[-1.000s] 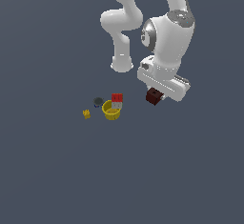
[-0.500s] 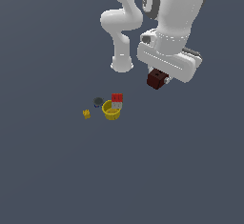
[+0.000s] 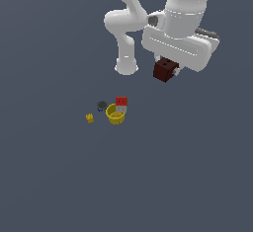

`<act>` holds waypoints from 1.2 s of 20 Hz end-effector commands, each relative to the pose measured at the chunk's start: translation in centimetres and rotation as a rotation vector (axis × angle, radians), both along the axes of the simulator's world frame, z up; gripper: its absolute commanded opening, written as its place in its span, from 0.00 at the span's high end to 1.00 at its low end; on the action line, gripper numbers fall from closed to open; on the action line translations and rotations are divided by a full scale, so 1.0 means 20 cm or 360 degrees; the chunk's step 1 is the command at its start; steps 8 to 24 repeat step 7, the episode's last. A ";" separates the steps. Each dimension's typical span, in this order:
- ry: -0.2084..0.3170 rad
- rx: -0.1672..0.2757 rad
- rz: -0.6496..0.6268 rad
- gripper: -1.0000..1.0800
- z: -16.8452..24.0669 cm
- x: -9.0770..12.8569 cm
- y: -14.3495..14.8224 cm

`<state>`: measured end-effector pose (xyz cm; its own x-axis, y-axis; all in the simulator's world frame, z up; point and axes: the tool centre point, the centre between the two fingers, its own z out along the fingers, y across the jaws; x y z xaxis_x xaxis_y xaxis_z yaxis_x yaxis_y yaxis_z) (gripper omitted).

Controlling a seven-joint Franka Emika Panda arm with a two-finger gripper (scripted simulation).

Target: Pick up a designated object from a clutter of objects.

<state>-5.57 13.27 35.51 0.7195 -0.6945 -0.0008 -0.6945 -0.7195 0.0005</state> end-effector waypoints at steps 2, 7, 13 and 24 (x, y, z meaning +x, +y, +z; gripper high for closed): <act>-0.0001 0.0000 0.0000 1.00 0.04 0.00 0.00; -0.0001 0.0000 0.0000 1.00 0.04 0.01 0.00; -0.0001 0.0000 0.0000 1.00 0.04 0.01 0.00; -0.0001 0.0000 0.0000 1.00 0.04 0.01 0.00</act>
